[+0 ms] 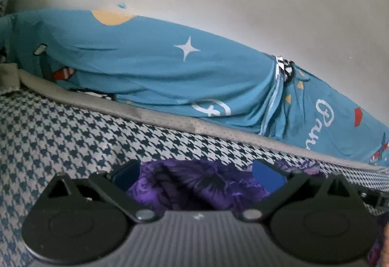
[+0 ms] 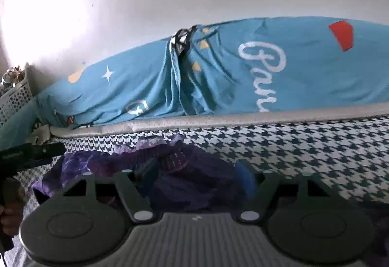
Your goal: Fold clothes
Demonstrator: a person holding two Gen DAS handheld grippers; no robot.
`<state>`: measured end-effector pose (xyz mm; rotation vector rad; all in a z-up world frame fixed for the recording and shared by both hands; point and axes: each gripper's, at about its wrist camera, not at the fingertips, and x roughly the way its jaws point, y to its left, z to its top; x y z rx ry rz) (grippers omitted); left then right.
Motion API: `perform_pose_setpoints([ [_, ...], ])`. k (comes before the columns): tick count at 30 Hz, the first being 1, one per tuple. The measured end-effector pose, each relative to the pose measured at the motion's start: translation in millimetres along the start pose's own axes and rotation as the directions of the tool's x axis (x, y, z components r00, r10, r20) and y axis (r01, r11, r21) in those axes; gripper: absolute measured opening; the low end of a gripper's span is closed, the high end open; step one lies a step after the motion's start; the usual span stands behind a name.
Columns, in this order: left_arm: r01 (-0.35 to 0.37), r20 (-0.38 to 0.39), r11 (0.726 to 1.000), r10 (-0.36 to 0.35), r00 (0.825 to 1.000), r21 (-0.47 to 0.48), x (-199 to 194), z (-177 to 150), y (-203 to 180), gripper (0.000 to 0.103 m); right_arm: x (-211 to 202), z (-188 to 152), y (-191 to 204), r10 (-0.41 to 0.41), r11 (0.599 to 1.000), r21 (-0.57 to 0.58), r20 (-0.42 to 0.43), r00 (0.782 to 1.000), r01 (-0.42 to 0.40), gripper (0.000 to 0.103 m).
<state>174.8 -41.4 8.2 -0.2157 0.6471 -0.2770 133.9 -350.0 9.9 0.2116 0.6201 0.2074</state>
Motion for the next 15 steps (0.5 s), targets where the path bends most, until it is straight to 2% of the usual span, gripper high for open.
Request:
perform_pose_setpoints([
  [6,0.059,-0.084,0.998,-0.057,0.995,0.02,16,-1,3,0.103,27,-1,3,0.052,0.999,-0.014,-0.022,0.998,-0.052,0.077],
  [10,0.107,-0.137,0.994,-0.102,0.985,0.027,23,-4,6,0.103,41,-5,7,0.075,0.996,-0.042,-0.042,0.996,-0.077,0.077],
  [12,0.131,-0.16,0.991,-0.124,0.979,0.036,26,-6,5,0.103,44,-8,9,0.089,0.994,-0.055,-0.057,0.994,-0.092,0.074],
  [14,0.143,-0.181,0.987,-0.128,0.975,0.069,27,-10,2,0.103,45,-10,9,0.099,0.993,-0.058,-0.066,0.993,-0.103,0.058],
  [15,0.15,-0.191,0.985,-0.132,0.973,0.084,28,-12,0,0.103,44,-11,10,0.104,0.992,-0.056,-0.073,0.992,-0.109,0.055],
])
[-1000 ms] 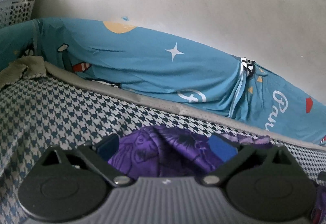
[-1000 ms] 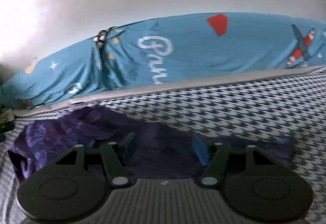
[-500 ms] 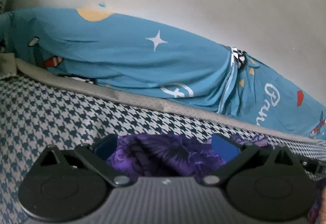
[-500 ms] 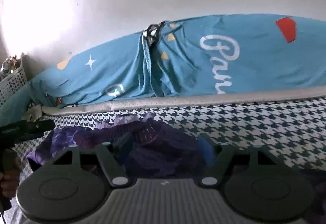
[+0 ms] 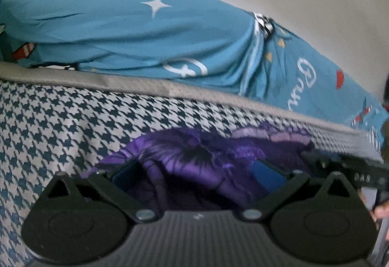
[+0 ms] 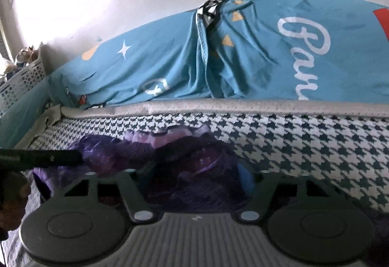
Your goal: Fold clothes
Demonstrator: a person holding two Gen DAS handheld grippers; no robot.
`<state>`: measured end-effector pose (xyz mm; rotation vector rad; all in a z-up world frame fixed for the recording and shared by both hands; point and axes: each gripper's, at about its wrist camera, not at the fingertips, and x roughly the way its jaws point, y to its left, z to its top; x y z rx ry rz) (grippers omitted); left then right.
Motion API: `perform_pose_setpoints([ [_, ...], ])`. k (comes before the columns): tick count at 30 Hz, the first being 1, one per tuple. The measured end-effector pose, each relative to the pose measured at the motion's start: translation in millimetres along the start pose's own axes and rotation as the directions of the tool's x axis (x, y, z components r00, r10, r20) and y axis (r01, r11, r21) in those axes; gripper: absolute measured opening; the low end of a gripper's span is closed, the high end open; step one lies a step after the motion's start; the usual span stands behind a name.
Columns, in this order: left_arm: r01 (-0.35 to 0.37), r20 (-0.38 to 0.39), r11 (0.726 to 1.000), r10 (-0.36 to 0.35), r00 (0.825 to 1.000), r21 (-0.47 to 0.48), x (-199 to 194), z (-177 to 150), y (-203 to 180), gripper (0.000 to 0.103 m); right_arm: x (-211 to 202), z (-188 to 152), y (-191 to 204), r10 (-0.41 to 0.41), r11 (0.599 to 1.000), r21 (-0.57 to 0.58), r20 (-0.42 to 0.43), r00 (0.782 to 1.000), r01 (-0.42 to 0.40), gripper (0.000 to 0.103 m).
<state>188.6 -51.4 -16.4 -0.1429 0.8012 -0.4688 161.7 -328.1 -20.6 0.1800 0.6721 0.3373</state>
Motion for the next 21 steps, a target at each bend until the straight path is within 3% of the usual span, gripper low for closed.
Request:
perform_pose_setpoints([
  [5,0.023,-0.037,0.998,-0.021,0.999,0.059,3,-6,-8,0.103,-4,-4,6,-0.023,0.997,-0.069,-0.007,1.0,0.023,0.027],
  [7,0.032,-0.044,0.997,-0.029,0.999,0.073,3,-7,-10,0.103,-7,-4,9,-0.042,0.995,-0.091,0.0,0.999,0.042,0.023],
  [13,0.044,-0.051,0.994,-0.039,0.998,0.103,2,-11,-17,0.101,-21,0,22,-0.083,0.985,-0.148,0.06,0.995,0.091,0.018],
  [21,0.049,-0.049,0.995,-0.045,0.998,0.084,-2,-6,-20,0.072,-35,8,29,-0.113,0.976,-0.169,0.13,0.985,0.134,0.017],
])
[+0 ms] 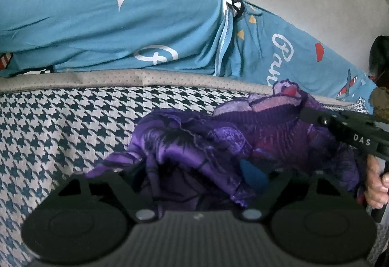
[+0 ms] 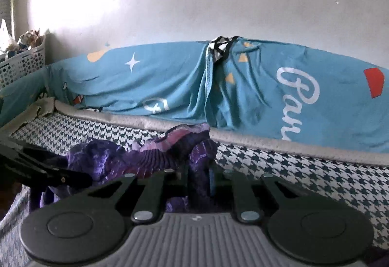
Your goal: Fold clothes
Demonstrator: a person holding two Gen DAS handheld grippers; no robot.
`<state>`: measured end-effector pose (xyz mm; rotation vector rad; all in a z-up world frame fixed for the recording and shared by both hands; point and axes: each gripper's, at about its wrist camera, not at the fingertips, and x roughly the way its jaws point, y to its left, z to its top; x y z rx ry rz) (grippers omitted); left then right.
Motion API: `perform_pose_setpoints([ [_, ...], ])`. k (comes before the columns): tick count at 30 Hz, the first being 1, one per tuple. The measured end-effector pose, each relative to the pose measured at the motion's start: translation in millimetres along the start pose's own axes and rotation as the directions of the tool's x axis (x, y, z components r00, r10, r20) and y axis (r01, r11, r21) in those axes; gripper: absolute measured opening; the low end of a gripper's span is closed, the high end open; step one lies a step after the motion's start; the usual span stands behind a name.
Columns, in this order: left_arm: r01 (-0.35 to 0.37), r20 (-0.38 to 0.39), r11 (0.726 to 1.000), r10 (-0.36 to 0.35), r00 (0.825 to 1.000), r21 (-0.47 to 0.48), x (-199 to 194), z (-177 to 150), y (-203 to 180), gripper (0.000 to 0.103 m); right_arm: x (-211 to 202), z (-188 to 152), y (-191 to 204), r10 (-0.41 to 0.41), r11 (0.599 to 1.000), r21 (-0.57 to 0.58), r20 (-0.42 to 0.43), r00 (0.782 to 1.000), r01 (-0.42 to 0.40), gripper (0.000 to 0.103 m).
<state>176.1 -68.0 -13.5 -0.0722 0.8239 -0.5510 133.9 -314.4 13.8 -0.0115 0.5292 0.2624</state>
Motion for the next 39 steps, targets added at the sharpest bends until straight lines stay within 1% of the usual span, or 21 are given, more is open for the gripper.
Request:
perform_pose_setpoints([
  [6,-0.013,0.01,0.999,0.013,1.0,0.029,-9,1,-7,0.062,-10,2,3,0.004,0.999,-0.032,0.017,1.0,-0.003,0.017],
  [8,-0.012,0.018,0.999,0.011,1.0,0.045,-14,2,-10,0.06,-17,3,3,0.009,0.999,-0.044,0.031,0.999,-0.008,0.017],
  [11,-0.007,0.02,0.998,0.006,1.0,0.067,-21,2,-12,0.06,-27,3,3,0.029,0.998,-0.062,0.045,0.999,-0.026,0.017],
  [15,-0.009,-0.008,0.991,0.01,1.0,0.132,-30,-1,-19,0.059,-40,2,7,0.061,0.993,-0.108,0.052,0.997,-0.055,0.017],
  [18,-0.005,-0.023,0.986,0.009,1.0,0.164,-35,-5,-23,0.059,-50,-1,12,0.078,0.987,-0.141,0.05,0.996,-0.07,0.017],
  [28,0.028,-0.071,0.973,-0.012,0.997,0.231,-51,-25,-32,0.06,-71,-16,23,0.114,0.968,-0.223,-0.003,0.993,-0.112,0.018],
  [31,0.036,-0.074,0.972,-0.019,0.997,0.233,-57,-28,-32,0.06,-76,-20,28,0.127,0.961,-0.246,-0.007,0.992,-0.125,0.018],
  [32,0.039,-0.068,0.973,-0.024,0.997,0.23,-60,-28,-30,0.061,-79,-21,30,0.134,0.957,-0.258,-0.01,0.991,-0.132,0.017],
  [33,0.043,-0.056,0.974,-0.031,0.998,0.222,-64,-27,-28,0.065,-81,-22,32,0.142,0.953,-0.27,-0.014,0.99,-0.141,0.017],
  [36,0.056,-0.002,0.98,-0.057,0.998,0.193,-81,-21,-20,0.073,-89,-28,39,0.165,0.939,-0.302,-0.028,0.986,-0.166,0.015],
  [37,0.055,0.019,0.98,-0.059,0.998,0.192,-86,-19,-18,0.075,-91,-31,42,0.177,0.933,-0.313,-0.036,0.984,-0.179,0.013],
  [39,0.046,0.054,0.982,-0.056,0.997,0.182,-91,-16,-16,0.086,-94,-37,48,0.2,0.92,-0.331,-0.058,0.978,-0.208,0.01],
])
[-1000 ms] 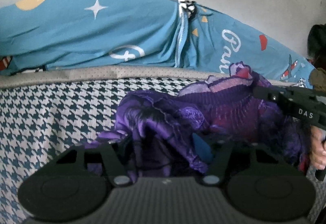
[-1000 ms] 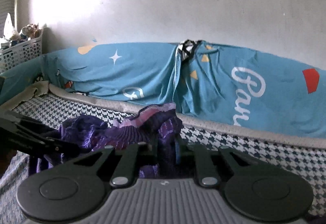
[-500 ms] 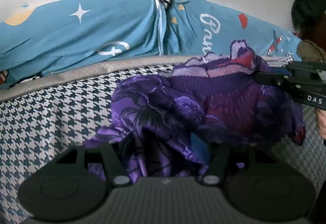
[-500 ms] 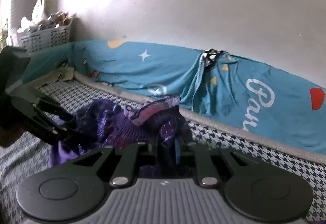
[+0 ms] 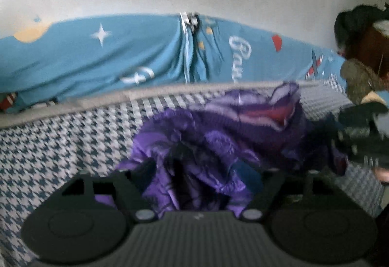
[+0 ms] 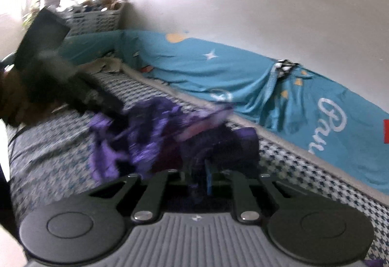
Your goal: Fold clothes
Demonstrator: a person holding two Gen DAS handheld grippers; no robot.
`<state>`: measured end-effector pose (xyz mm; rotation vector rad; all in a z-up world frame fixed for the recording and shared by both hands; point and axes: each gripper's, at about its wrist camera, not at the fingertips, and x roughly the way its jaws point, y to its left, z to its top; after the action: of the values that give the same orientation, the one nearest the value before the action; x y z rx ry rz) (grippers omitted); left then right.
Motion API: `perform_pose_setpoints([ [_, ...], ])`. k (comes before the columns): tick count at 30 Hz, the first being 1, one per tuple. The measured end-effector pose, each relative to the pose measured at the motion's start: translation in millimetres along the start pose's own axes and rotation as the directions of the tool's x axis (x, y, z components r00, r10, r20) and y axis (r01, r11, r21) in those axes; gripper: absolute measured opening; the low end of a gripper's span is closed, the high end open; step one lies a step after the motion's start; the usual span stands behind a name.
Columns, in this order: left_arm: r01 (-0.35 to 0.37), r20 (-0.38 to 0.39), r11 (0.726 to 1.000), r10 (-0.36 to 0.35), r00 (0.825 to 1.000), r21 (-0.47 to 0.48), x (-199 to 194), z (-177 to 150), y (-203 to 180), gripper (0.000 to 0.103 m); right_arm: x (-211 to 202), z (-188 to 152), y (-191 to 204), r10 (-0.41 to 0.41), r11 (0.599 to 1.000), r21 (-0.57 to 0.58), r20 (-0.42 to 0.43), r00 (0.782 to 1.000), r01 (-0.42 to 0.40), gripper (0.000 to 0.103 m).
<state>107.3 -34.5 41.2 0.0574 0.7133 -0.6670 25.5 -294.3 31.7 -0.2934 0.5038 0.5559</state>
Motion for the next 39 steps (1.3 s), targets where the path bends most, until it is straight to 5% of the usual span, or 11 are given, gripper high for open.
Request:
perform_pose_setpoints([
  [6,-0.045,0.035,0.998,0.047,0.998,-0.037,12,5,0,0.096,5,-12,15,-0.003,0.999,-0.038,-0.039,0.999,0.002,0.009],
  [13,-0.054,0.068,0.986,0.066,0.996,-0.157,33,12,10,0.103,-1,-4,-11,-0.107,0.991,0.08,0.044,0.993,0.104,0.012],
  [17,-0.049,0.065,0.979,0.063,0.996,-0.196,46,12,17,0.103,2,1,-19,-0.166,0.982,0.11,0.08,0.983,0.157,0.044],
  [22,-0.062,0.048,0.98,0.072,0.996,-0.187,61,11,18,0.103,18,2,-25,-0.165,0.979,0.129,0.063,0.984,0.156,0.051],
  [28,-0.058,0.058,0.968,0.074,0.996,-0.242,68,13,29,0.103,36,1,-25,-0.172,0.977,0.135,0.044,0.984,0.164,0.049],
  [32,-0.046,0.063,0.969,0.063,0.996,-0.241,70,14,29,0.103,39,1,-25,-0.18,0.974,0.146,0.035,0.983,0.173,0.023],
  [34,-0.054,0.048,0.971,0.067,0.997,-0.231,73,14,26,0.096,39,1,-26,-0.183,0.972,0.153,0.031,0.983,0.176,0.019],
  [36,-0.059,0.025,0.975,0.066,0.998,-0.216,75,14,24,0.066,36,1,-28,-0.175,0.972,0.164,0.031,0.984,0.168,0.018],
  [39,-0.059,0.006,0.981,0.061,0.998,-0.182,76,12,19,0.043,32,1,-26,-0.18,0.973,0.152,0.037,0.983,0.173,0.016],
])
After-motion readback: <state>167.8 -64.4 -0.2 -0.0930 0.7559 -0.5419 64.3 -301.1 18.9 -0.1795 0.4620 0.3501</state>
